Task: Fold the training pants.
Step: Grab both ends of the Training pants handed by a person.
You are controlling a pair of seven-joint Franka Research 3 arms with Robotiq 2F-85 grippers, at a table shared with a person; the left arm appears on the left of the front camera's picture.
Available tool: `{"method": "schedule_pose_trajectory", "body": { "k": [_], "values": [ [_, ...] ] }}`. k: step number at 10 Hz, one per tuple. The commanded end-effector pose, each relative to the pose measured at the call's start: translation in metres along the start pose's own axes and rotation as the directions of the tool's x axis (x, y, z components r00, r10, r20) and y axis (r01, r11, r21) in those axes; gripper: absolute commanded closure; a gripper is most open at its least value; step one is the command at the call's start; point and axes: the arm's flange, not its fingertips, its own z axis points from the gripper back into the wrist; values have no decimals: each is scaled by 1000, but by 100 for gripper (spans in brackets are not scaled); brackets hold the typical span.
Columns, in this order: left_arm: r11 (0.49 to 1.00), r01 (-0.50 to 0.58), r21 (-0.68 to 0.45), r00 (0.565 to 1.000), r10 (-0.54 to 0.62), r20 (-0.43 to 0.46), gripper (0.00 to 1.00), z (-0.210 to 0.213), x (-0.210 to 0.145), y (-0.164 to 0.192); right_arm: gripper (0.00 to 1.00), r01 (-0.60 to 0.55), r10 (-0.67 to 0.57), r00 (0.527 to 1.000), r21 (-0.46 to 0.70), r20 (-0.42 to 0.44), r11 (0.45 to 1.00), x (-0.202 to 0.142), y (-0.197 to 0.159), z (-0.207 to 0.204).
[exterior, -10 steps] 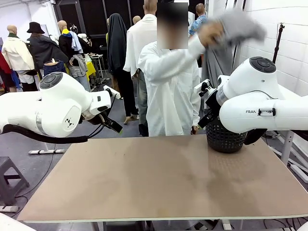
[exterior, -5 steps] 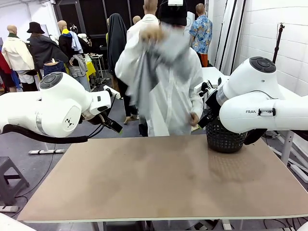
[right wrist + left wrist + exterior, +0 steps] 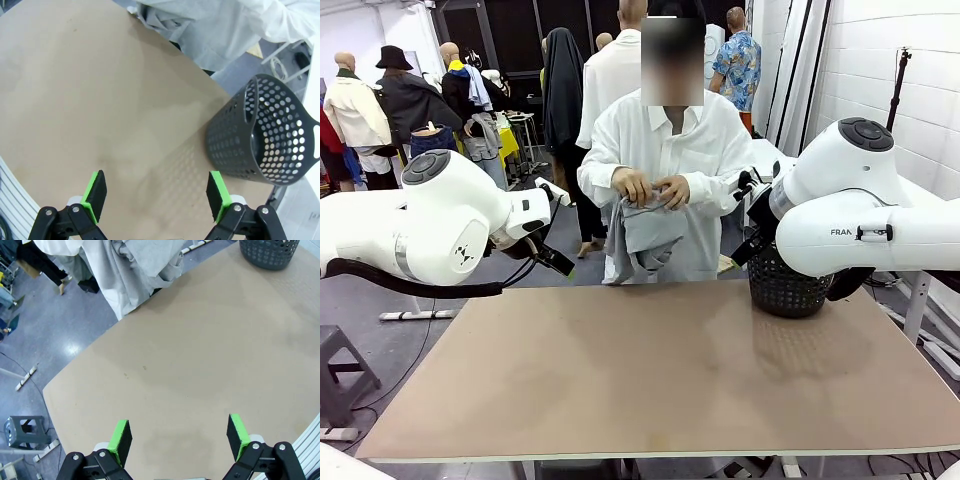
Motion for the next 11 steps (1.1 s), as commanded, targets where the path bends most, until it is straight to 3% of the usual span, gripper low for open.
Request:
{"method": "schedule_pose_trajectory", "body": {
  "k": [1, 11],
  "values": [
    [1000, 7, 0, 1000, -7, 1, 0, 0, 0, 0, 0, -1, 1, 1000, 5, 2, 1000, 0, 1, 0],
    [1000, 7, 0, 1000, -7, 1, 0, 0, 0, 0, 0, -1, 1, 1000, 5, 2, 1000, 0, 1, 0]
  ]
}}
